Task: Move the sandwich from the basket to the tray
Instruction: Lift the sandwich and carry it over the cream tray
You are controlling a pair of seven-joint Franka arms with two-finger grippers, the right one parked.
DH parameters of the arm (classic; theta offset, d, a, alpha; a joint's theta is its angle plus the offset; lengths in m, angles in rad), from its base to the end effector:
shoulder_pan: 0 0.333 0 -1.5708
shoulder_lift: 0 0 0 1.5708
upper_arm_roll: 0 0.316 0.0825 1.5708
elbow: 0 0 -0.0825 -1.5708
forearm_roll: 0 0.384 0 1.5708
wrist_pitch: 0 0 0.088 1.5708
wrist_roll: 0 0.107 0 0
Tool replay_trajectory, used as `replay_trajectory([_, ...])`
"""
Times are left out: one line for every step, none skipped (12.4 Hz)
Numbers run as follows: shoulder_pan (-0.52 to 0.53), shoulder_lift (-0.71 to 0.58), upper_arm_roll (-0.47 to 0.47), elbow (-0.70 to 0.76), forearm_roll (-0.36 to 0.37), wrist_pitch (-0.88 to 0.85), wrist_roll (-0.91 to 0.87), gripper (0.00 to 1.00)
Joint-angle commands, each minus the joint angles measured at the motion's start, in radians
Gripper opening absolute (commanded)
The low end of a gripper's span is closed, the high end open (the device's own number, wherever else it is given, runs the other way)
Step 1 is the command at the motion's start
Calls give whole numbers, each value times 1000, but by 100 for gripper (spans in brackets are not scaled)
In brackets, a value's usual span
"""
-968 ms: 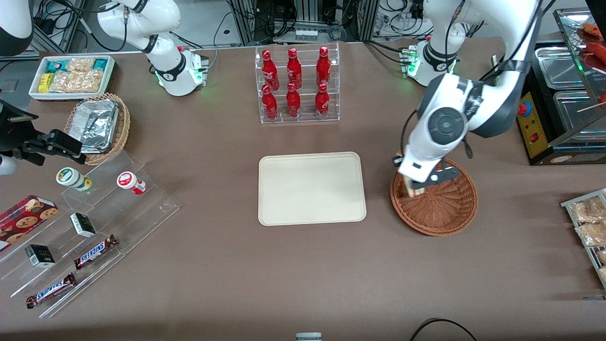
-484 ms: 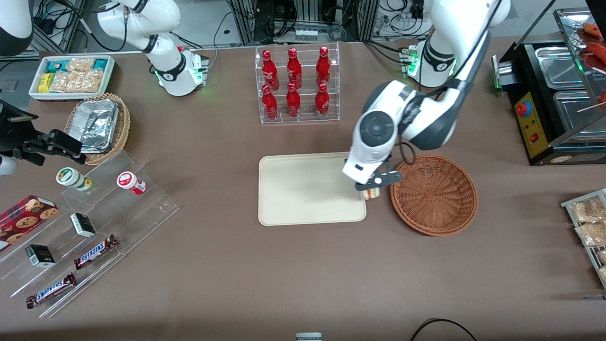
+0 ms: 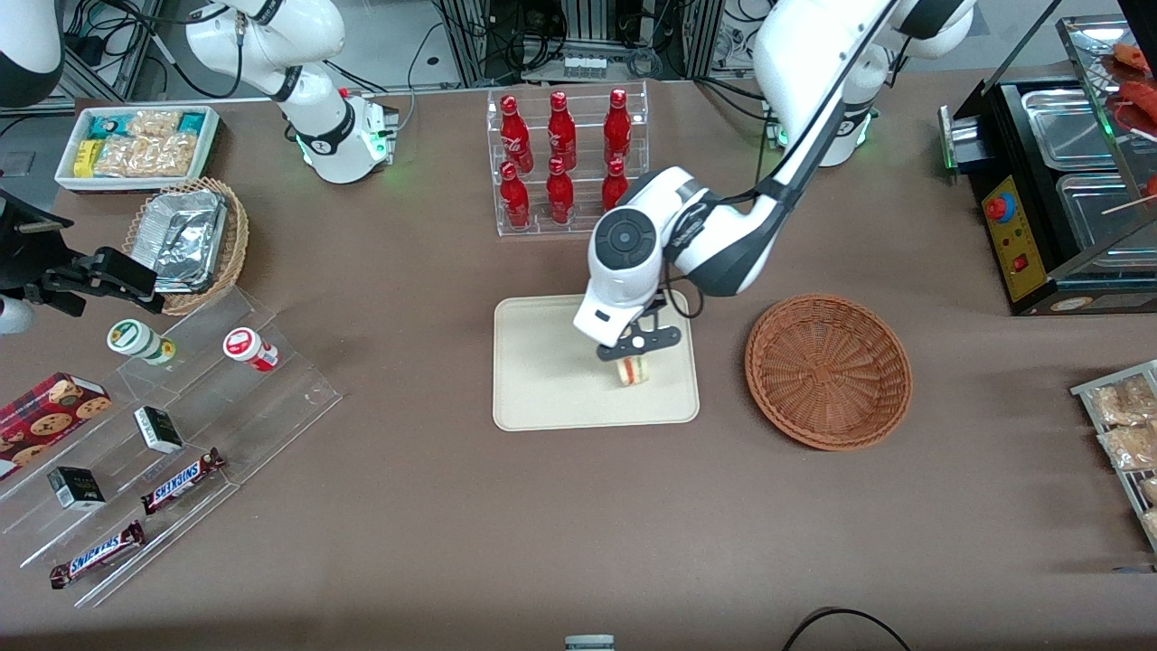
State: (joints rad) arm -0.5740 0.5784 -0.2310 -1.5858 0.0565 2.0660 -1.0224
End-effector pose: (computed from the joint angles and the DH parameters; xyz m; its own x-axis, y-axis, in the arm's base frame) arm 0.4908 -0.4762 0.2994 0.9697 0.2181 -0.1096 0.2162 -0.9759 -0.0296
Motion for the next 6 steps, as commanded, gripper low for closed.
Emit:
replay_trajectory([-66, 60, 15, 49, 16, 45, -71, 8])
replay_trajectory([-70, 67, 15, 49, 23, 49, -80, 7])
replay_trajectory([-72, 72, 15, 49, 48, 60, -87, 7])
replay_trajectory([-72, 80, 15, 46, 71, 90, -100, 7])
replay_trajectory([-73, 92, 13, 40, 85, 124, -113, 7])
replay_trajectory([-75, 97, 15, 38, 97, 137, -116, 7])
